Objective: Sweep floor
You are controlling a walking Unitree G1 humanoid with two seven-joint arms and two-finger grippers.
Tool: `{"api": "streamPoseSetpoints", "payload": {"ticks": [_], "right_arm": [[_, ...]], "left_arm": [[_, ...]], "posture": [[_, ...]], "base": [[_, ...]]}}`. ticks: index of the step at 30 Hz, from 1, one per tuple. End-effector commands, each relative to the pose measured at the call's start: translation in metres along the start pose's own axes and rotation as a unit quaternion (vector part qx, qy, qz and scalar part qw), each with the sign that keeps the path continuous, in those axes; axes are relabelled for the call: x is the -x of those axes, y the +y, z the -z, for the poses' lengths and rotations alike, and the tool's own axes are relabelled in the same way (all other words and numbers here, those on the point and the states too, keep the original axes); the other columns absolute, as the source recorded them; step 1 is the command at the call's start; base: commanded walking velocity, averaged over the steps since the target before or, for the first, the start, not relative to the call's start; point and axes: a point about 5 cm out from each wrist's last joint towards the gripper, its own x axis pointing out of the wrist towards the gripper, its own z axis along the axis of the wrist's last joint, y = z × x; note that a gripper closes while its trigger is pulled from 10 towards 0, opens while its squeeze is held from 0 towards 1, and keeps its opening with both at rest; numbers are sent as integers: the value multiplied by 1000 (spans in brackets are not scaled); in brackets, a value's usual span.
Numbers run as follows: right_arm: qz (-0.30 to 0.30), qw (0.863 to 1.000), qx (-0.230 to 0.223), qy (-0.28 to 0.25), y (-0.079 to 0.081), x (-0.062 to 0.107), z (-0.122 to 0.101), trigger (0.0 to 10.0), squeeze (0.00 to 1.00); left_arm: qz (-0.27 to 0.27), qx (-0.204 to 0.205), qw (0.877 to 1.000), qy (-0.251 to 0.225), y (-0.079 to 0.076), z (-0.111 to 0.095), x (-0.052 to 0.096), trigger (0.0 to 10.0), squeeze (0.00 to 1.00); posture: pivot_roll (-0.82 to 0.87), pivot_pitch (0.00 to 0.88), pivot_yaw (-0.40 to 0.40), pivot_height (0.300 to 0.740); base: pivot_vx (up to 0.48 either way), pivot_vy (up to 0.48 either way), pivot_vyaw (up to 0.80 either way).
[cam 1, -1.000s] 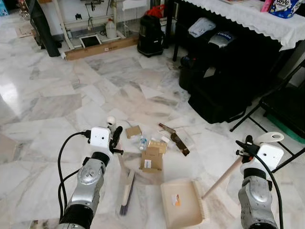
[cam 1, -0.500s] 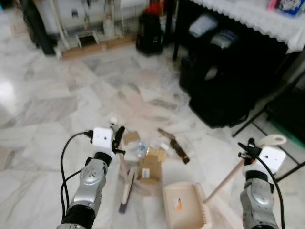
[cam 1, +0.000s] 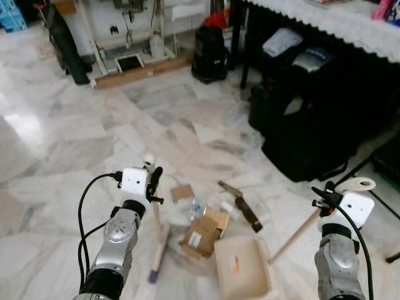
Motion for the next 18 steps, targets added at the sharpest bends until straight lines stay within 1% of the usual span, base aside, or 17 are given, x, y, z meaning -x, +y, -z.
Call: {"api": "streamPoseSetpoints", "payload": {"ticks": [1, 5, 6, 8, 12, 14, 18], "right_arm": [[-1, 1000, -4, -20, 3, -3, -7, 10000, 0], [6, 1000, -2, -20, 0, -2, -6, 10000, 0], [16, 1000, 4, -20, -3, -1, -5, 10000, 0], [23, 999, 12, -20, -6, -1, -4, 10000, 0], [30, 999, 19, -14, -8, 1, 0, 10000, 0], [47, 998, 37, -12, -12, 4, 4, 10000, 0], [59, 997, 42, -7, -14, 6, 7, 10000, 0]], "left_arm": [[-5, -1, 1000, -12, 4, -3, 1, 10000, 0], [-3, -2, 1000, -11, 4, -3, 2, 10000, 0], [-2, -3, 1000, -11, 4, -3, 2, 10000, 0], [-1, -3, 1000, -10, 4, -3, 2, 10000, 0], [3, -4, 1000, -10, 5, -3, 2, 10000, 0], [7, -6, 1000, -10, 5, -4, 2, 10000, 0], [8, -8, 1000, -10, 7, -4, 2, 10000, 0]], "posture": [[84, 79, -24, 740], [84, 80, -20, 740], [86, 79, -17, 740], [87, 79, -14, 740], [92, 76, -7, 740], [99, 75, 0, 740], [102, 73, 6, 740]], "base": [[0, 0, 0], [0, 0, 0], [0, 0, 0], [0, 0, 0], [0, 0, 0], [0, 0, 0], [0, 0, 0]]}}
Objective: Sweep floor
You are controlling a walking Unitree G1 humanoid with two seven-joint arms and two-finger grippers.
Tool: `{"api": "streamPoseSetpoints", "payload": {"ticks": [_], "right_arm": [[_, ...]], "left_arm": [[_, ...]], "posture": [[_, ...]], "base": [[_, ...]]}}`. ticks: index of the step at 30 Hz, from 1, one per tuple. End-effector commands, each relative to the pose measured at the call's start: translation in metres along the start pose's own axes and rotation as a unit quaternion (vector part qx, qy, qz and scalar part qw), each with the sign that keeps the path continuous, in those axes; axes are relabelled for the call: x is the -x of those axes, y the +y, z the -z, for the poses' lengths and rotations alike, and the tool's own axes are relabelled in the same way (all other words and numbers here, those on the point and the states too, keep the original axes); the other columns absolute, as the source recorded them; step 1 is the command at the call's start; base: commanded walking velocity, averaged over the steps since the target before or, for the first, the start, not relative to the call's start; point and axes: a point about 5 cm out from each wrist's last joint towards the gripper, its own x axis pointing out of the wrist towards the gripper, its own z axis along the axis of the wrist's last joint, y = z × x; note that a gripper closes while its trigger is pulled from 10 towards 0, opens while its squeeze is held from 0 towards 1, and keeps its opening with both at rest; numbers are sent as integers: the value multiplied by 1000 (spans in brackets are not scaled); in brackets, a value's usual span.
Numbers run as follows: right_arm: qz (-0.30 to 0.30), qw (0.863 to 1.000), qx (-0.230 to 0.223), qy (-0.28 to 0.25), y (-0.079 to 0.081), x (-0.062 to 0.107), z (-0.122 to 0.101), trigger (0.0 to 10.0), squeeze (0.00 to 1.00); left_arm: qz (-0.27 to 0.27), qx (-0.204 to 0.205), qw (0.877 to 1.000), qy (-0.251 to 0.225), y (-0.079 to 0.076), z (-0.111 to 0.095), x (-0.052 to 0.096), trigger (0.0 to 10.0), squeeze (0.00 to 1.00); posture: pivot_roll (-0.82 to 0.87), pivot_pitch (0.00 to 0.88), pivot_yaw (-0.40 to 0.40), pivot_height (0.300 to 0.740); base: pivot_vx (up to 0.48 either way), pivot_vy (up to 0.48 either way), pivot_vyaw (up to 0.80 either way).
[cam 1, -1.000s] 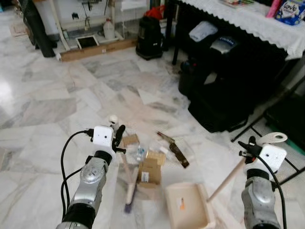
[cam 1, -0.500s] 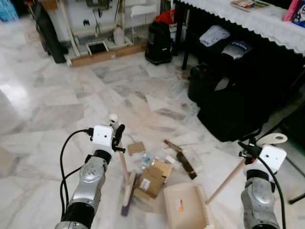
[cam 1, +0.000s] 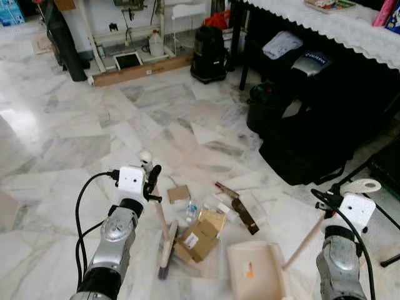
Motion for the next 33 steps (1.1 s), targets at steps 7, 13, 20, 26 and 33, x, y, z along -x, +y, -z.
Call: {"api": "streamPoseSetpoints", "payload": {"ticks": [7, 13, 20, 26, 33], "right_arm": [[23, 1000, 19, -3, -7, 2, 6, 10000, 0], [34, 999, 32, -8, -7, 0, 5, 10000, 0], [36, 999, 35, -9, -5, -4, 4, 10000, 0], [38, 999, 27, -22, -2, -3, 2, 10000, 0], [44, 999, 14, -24, -5, -4, 2, 10000, 0]], "left_arm": [[13, -18, 1000, -15, 3, -9, -2, 10000, 0], [16, -19, 1000, -14, 5, -10, -1, 10000, 0], [18, -17, 1000, -13, 6, -11, -1, 10000, 0], [38, -6, 999, -1, 4, -10, -3, 10000, 0], [40, -4, 999, -2, 7, -14, -3, 10000, 0]], "posture": [[119, 77, 19, 740], [134, 91, 26, 740], [147, 104, 32, 740], [158, 113, 39, 740], [182, 119, 46, 740]], "base": [[0, 0, 0], [0, 0, 0], [0, 0, 0], [0, 0, 0], [0, 0, 0]]}}
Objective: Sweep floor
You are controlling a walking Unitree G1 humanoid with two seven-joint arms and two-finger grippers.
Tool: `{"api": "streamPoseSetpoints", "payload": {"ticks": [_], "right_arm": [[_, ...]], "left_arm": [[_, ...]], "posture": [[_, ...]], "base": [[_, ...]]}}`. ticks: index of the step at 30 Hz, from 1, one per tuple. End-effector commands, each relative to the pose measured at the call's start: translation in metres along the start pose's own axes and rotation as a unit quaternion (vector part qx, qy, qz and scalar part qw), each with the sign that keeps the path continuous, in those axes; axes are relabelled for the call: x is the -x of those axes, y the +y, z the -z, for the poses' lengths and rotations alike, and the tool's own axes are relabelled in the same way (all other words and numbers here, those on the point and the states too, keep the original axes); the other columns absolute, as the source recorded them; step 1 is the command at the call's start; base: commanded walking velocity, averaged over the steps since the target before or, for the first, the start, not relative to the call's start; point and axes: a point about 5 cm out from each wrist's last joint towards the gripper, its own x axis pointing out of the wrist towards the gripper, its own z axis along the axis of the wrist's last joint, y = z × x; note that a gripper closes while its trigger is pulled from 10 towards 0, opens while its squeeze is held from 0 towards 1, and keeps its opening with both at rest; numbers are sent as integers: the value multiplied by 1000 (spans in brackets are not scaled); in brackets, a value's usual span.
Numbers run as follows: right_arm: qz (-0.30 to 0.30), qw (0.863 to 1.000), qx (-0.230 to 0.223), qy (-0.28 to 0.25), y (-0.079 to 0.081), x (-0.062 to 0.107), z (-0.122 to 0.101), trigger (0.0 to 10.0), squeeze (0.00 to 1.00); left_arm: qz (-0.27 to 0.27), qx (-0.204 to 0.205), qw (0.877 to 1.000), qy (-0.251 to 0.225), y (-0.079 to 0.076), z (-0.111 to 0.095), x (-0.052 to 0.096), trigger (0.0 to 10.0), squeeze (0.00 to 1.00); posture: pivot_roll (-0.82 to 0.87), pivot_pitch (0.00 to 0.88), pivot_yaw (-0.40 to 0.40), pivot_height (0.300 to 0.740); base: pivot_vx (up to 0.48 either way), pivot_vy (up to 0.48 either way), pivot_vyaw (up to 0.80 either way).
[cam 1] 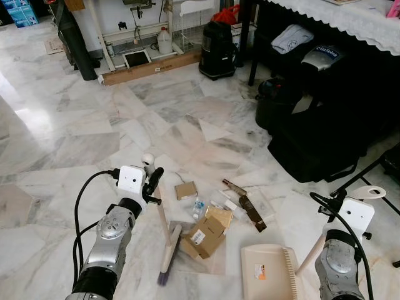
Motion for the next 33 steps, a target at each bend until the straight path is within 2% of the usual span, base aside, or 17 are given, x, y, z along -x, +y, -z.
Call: {"api": "streamPoseSetpoints", "payload": {"ticks": [1, 5, 7, 12, 18, 19, 25, 29, 33], "right_arm": [[6, 1000, -14, -12, -1, -4, -5, 10000, 0], [3, 1000, -10, -1, 2, -4, -2, 10000, 0], [-9, 1000, 8, -4, 6, -6, -3, 10000, 0], [-11, 1000, 10, -4, 9, -9, -5, 10000, 0], [-9, 1000, 6, -4, 10, -7, -5, 10000, 0], [-9, 1000, 6, -1, 11, -5, -2, 10000, 0], [-8, 1000, 4, 6, 11, 1, 3, 10000, 0], [-7, 1000, 3, 9, 11, 4, 6, 10000, 0], [-7, 1000, 7, 16, 9, 6, 10, 10000, 0]], "left_arm": [[2, -9, 1000, -21, 5, -13, -3, 10000, 0], [4, -11, 1000, -23, 8, -15, -2, 10000, 0], [1, -13, 1000, -24, 11, -17, -1, 10000, 0], [2, -13, 1000, -22, 11, -17, -1, 10000, 0], [13, 9, 1000, -15, 8, -16, -2, 10000, 0], [32, 27, 999, -8, 5, -16, -4, 10000, 0], [75, 56, 996, 3, -2, -18, -5, 10000, 0], [105, 62, 992, 16, -6, -18, -6, 10000, 0], [158, 69, 984, 45, -10, -15, -2, 10000, 0]], "posture": [[188, 119, 48, 740], [212, 121, 47, 740], [218, 126, 46, 740], [222, 135, 50, 740], [221, 141, 53, 740], [222, 142, 56, 740], [220, 141, 58, 740], [219, 139, 59, 740], [218, 136, 59, 740]], "base": [[0, 0, 0], [0, 0, 0], [0, 0, 0], [0, 0, 0], [0, 0, 0], [0, 0, 0], [0, 0, 0], [0, 0, 0], [0, 0, 0]]}}
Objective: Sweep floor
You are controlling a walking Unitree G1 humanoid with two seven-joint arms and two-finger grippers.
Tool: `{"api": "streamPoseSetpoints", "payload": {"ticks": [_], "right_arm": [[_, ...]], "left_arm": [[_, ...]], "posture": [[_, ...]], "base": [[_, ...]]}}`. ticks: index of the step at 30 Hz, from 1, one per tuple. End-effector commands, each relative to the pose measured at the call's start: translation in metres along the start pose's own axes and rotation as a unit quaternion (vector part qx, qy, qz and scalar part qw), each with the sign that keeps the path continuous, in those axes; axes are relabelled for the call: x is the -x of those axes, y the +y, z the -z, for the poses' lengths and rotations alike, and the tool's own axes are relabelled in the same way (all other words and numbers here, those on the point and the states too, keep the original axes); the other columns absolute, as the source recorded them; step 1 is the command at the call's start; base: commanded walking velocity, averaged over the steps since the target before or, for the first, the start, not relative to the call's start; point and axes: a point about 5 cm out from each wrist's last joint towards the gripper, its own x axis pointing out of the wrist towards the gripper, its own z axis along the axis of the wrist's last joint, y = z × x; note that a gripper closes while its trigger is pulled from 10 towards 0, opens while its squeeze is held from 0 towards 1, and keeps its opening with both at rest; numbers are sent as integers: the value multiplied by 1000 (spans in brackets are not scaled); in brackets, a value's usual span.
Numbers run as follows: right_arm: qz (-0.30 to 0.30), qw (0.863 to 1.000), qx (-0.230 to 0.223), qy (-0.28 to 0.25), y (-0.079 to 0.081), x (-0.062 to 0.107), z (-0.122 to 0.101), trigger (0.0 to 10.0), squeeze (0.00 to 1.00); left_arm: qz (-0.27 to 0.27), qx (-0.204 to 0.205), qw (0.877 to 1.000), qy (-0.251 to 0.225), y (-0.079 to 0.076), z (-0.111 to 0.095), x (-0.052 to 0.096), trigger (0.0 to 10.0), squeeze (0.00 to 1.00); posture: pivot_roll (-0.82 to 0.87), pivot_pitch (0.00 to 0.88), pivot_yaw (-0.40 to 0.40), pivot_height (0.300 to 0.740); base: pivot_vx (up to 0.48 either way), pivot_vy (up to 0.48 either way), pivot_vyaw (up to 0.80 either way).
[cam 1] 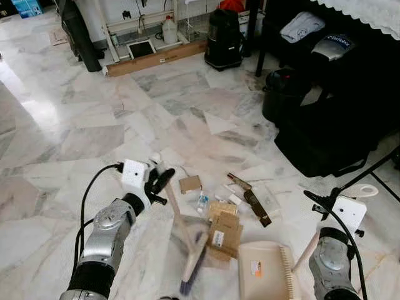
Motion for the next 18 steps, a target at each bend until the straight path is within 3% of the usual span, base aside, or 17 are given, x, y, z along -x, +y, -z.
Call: {"api": "streamPoseSetpoints", "payload": {"ticks": [1, 7, 12, 16, 18], "right_arm": [[-1, 1000, 5, 14, -2, 5, 7, 10000, 0], [-2, 1000, 6, 15, -1, 3, 6, 10000, 0], [-3, 1000, 5, 13, 1, 1, 4, 10000, 0], [-5, 1000, 5, 14, 2, 1, 4, 10000, 0], [-6, 1000, 6, 14, 3, 1, 4, 10000, 0]], "left_arm": [[29, 14, 999, 8, -3, 0, 2, 10000, 0], [109, 37, 993, 29, -6, -10, 9, 10000, 0], [151, 34, 987, 41, -8, -17, 13, 10000, 0], [152, 31, 987, 40, -5, -23, 15, 10000, 0], [127, 14, 991, 32, 6, -31, 16, 10000, 0]], "posture": [[218, 136, 59, 740], [222, 135, 56, 740], [224, 131, 55, 740], [222, 131, 54, 740], [221, 131, 54, 740]], "base": [[0, 0, 0], [0, 0, 0], [0, 0, 0], [0, 0, 0], [0, 0, 0]]}}
